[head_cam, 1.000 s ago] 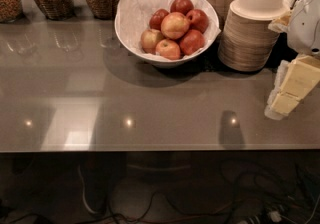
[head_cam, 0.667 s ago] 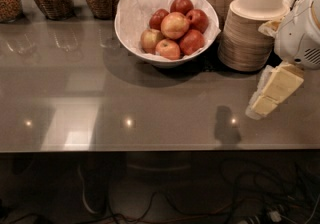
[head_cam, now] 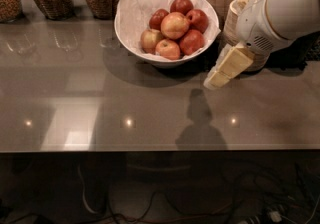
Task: Pick apple from white bowl
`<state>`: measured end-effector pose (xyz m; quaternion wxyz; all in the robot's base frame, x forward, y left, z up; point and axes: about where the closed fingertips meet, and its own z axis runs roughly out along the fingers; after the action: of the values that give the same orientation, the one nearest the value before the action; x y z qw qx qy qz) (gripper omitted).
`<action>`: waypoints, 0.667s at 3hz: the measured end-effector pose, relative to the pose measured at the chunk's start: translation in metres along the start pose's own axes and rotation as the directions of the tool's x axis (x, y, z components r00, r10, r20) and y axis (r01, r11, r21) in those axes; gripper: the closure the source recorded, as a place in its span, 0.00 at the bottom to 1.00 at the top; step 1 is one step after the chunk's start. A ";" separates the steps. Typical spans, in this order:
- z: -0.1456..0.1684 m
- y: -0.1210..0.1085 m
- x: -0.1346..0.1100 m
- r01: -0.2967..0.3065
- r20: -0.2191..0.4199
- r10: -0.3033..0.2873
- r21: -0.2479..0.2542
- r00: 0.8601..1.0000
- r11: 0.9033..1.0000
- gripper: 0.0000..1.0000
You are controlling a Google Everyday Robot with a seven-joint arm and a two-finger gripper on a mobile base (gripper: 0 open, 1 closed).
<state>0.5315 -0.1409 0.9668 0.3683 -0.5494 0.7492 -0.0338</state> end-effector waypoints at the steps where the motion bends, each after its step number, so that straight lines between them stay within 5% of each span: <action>1: 0.015 -0.018 -0.020 -0.012 0.021 0.010 0.058 1.000 0.998 0.00; 2: 0.036 -0.035 -0.039 -0.032 0.041 0.029 0.079 0.999 0.996 0.00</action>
Offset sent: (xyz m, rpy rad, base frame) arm 0.0894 0.0503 0.0103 0.0701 -0.0925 -0.0709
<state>0.5852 -0.1085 0.9765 0.4053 -0.5233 0.7481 -0.0472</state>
